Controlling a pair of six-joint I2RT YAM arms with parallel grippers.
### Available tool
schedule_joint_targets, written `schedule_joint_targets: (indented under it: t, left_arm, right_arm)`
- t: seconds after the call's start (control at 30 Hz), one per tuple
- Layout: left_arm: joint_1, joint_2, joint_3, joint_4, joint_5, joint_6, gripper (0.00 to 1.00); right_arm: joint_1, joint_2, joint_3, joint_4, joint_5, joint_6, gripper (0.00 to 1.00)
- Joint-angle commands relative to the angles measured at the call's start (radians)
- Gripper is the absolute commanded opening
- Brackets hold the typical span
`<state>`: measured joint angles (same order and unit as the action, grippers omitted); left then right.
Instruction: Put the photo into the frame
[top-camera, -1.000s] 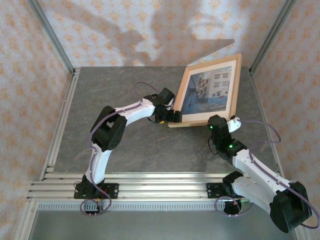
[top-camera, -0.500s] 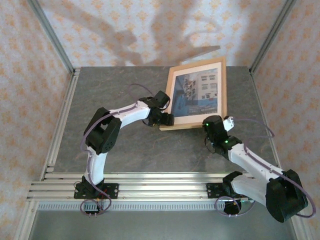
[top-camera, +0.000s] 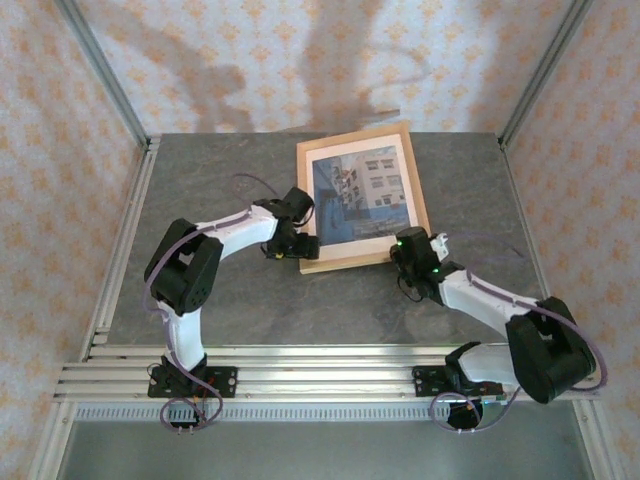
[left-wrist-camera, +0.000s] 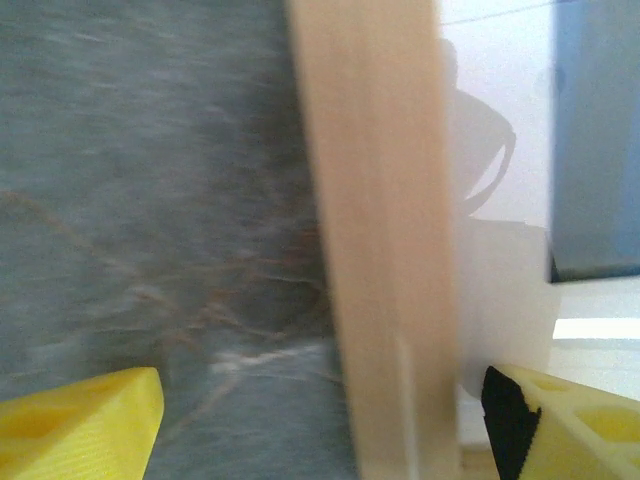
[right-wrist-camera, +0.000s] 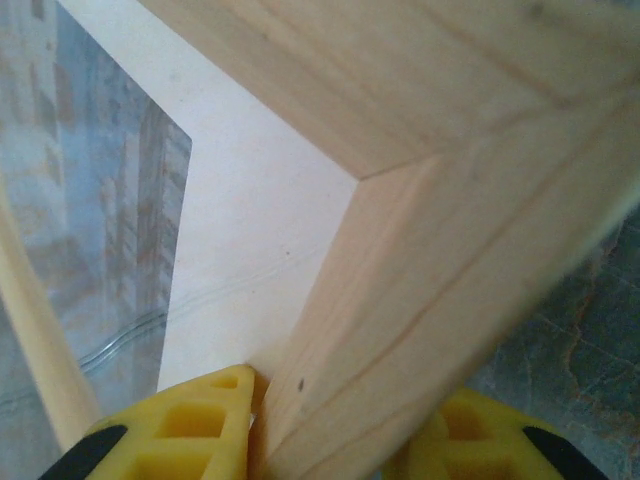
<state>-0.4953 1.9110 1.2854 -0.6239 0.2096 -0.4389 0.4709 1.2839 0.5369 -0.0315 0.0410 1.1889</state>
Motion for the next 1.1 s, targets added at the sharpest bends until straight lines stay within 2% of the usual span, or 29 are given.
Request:
schedule_joint_targets:
  t: [0.0,0.13,0.33,0.37,0.5,0.67,0.8,0.87,0.97,1.07]
  left_arm:
    - [0.031,-0.031,-0.005,-0.042,-0.070,0.026,0.85]
    - [0.045,-0.029,0.000,-0.035,-0.067,0.026,0.85]
    - [0.059,-0.030,-0.016,-0.020,-0.060,0.026,0.85]
    - [0.062,-0.032,-0.021,-0.016,-0.059,0.025,0.86]
    - [0.070,-0.042,-0.031,-0.008,-0.056,0.021,0.86]
    - [0.080,-0.049,-0.032,-0.010,-0.055,0.024,0.86]
    - [0.083,-0.051,-0.028,-0.011,-0.051,0.022,0.87]
    - [0.083,-0.053,-0.023,-0.011,-0.049,0.020,0.87]
    - [0.084,-0.055,-0.010,-0.018,-0.050,0.020,0.88]
    - [0.088,-0.051,0.006,-0.032,-0.061,0.025,0.90]
  right_arm:
    - [0.031,0.093,0.010,-0.073,0.025,-0.044,0.00]
    - [0.063,0.157,0.041,-0.040,0.040,0.012,0.00]
    - [0.080,0.160,0.070,-0.082,0.070,0.029,0.00]
    - [0.081,0.161,0.073,-0.094,0.071,0.031,0.03]
    - [0.081,0.144,0.085,-0.128,0.091,0.018,0.28]
    - [0.082,0.138,0.105,-0.170,0.105,-0.019,0.40]
    - [0.081,0.127,0.120,-0.229,0.129,-0.036,0.70]
    - [0.081,0.117,0.132,-0.265,0.148,-0.058,0.80]
    - [0.080,0.097,0.167,-0.314,0.180,-0.139,0.87]
    - [0.047,0.097,0.232,-0.354,0.185,-0.300,0.90]
